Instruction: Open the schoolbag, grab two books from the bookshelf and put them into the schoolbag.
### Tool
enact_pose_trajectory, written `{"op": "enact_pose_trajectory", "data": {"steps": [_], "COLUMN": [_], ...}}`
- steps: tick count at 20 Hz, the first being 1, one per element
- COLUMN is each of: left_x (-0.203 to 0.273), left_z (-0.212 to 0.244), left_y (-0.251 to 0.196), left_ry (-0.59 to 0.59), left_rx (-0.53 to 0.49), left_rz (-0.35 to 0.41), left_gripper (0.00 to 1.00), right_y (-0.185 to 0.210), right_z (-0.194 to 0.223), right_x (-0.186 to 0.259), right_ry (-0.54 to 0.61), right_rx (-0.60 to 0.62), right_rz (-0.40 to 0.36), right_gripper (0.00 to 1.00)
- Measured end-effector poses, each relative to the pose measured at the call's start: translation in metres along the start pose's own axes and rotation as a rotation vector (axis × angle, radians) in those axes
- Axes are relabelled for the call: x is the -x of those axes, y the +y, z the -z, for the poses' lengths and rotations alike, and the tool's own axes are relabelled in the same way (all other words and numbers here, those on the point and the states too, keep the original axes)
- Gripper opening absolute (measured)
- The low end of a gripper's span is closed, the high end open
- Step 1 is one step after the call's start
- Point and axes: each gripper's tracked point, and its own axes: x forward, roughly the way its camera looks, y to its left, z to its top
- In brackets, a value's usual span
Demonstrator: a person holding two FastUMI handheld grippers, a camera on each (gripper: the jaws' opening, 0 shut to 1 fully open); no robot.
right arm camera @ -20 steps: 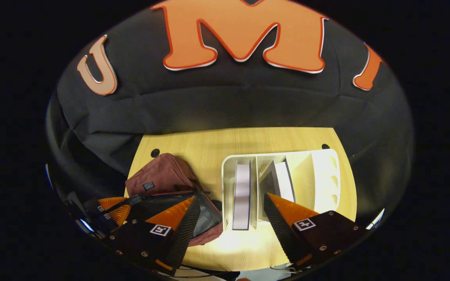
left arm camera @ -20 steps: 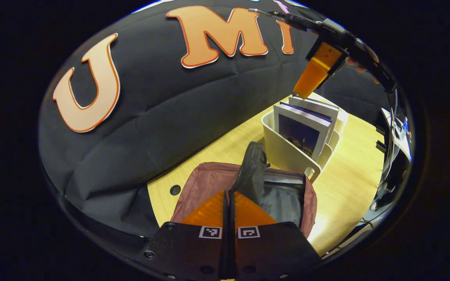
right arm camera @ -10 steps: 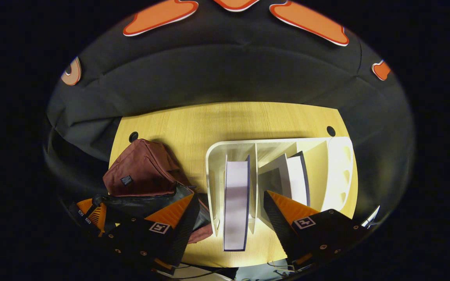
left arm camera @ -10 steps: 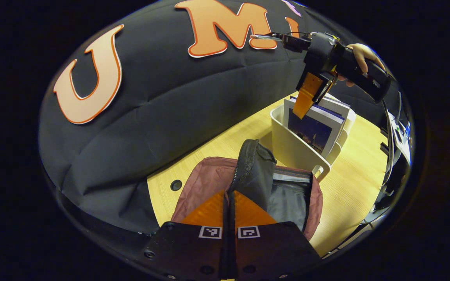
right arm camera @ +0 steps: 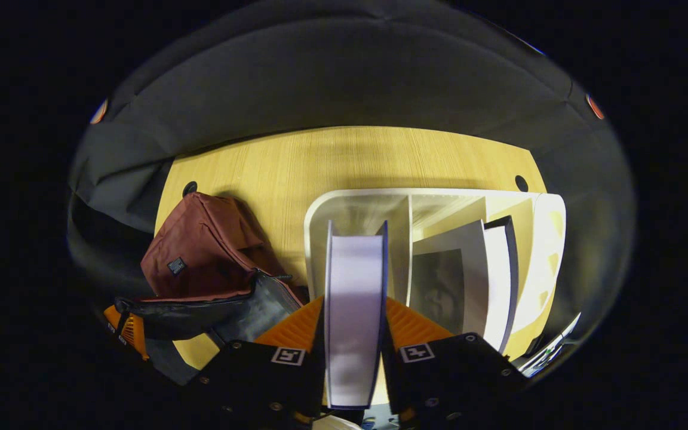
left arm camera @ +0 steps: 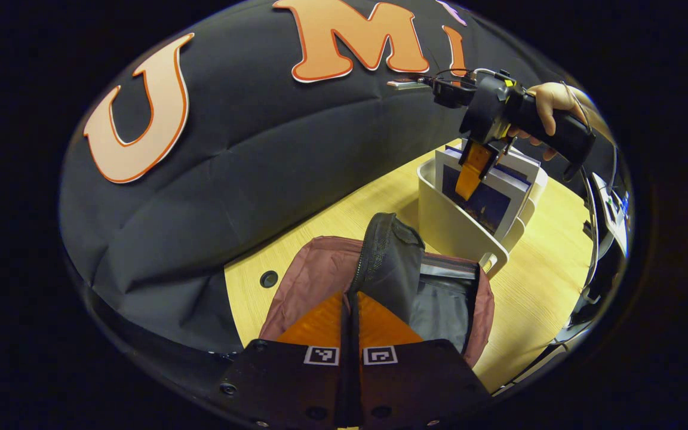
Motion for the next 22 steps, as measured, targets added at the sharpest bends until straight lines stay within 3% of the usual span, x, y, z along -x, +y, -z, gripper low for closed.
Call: {"op": "enact_pose_trajectory", "data": {"steps": [4,5,7,8,15,17,22], "left_x": [0.003,0.003,0.002,0.002,0.001,0.001,0.001], "left_z": [-0.003,-0.004,-0.003,-0.003,-0.002,0.0,-0.002], "left_y": [-0.004,-0.004,-0.003,-0.004,-0.008,-0.009,-0.013], "left_ry": [0.001,0.002,0.0,0.002,0.005,0.01,0.014], "left_rx": [-0.008,-0.012,-0.015,-0.015,-0.016,-0.016,-0.031], "left_rz": [0.009,0.009,0.01,0.013,0.036,0.033,0.043], "left_gripper": [0.01,0.01,0.01,0.01,0.01,0.01,0.01], "right_y": [0.0,-0.001,-0.002,-0.004,-0.022,-0.027,-0.029], "right_z": [0.0,-0.003,-0.011,-0.014,-0.014,-0.001,0.054], "right_x": [0.019,0.029,0.057,0.07,0.17,0.193,0.232], "right_ry": [-0.033,-0.058,-0.108,-0.134,-0.325,-0.382,-0.515], "right_rx": [-0.024,-0.029,-0.031,-0.03,-0.13,-0.191,-0.424], "right_rz": [-0.02,-0.021,-0.022,-0.019,-0.055,-0.093,-0.306], "right_gripper": [0.37,0.46,0.25,0.36,0.35,0.34,0.34]}}
